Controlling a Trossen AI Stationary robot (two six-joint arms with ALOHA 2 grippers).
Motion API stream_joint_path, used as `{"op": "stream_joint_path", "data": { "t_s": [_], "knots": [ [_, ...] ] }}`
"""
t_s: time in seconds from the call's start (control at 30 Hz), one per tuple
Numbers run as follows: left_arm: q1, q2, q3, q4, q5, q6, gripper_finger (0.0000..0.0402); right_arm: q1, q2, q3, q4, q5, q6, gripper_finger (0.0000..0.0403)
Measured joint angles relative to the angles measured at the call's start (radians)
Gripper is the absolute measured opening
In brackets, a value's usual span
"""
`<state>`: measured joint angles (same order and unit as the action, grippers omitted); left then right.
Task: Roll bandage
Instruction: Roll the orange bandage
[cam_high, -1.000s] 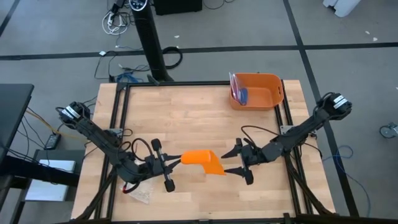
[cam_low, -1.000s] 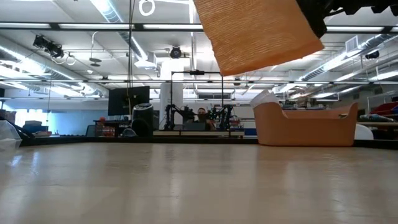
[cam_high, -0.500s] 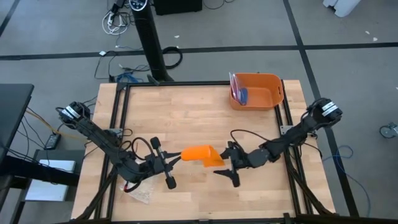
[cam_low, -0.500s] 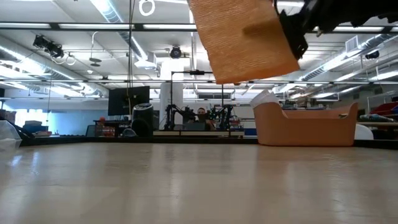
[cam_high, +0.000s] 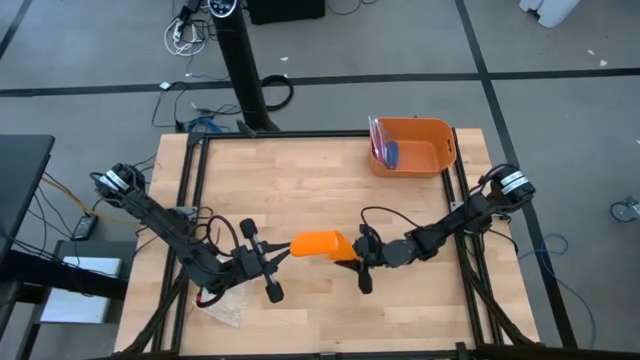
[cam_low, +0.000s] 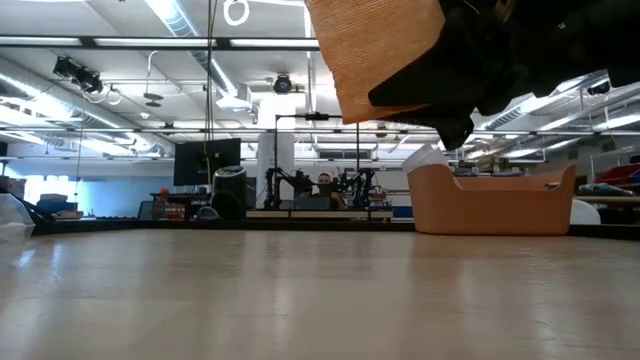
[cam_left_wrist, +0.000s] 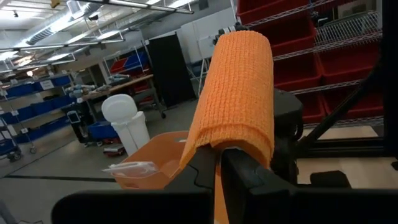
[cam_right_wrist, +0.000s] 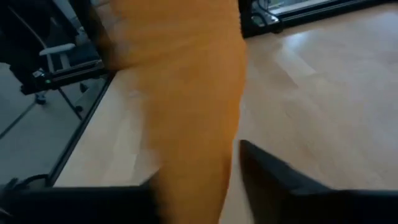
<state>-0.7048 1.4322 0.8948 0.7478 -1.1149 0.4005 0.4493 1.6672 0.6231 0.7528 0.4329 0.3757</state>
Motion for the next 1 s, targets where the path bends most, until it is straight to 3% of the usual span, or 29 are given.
{"op": "stream_joint_path", "data": {
  "t_s": [0.07,0.13,0.3,0.57,0.8,1.0],
  "knots": [
    [0.000,0.000,0.000,0.001,0.000,0.001,0.0014,0.009,0.000,0.000,0.010,0.031,-0.015,0.0029],
    [0.000,0.000,0.000,0.002,0.000,0.001,0.0014,0.021,-0.003,0.000,0.021,0.046,-0.036,0.0012],
    [0.000,0.000,0.000,0.063,-0.003,0.049,0.0014,0.021,0.001,0.000,0.022,-0.010,0.008,0.0004],
    [0.021,0.000,-0.002,0.224,-0.079,0.262,0.0014,0.072,0.002,0.000,-0.035,-0.072,0.141,0.0002],
    [0.086,-0.002,-0.022,0.336,-0.189,0.426,0.0014,0.161,0.002,0.000,-0.037,-0.050,0.234,0.0001],
    [0.166,-0.038,-0.144,0.369,-0.279,0.447,0.0014,0.212,-0.001,0.019,-0.036,0.036,0.257,0.0001]
  ]
}}
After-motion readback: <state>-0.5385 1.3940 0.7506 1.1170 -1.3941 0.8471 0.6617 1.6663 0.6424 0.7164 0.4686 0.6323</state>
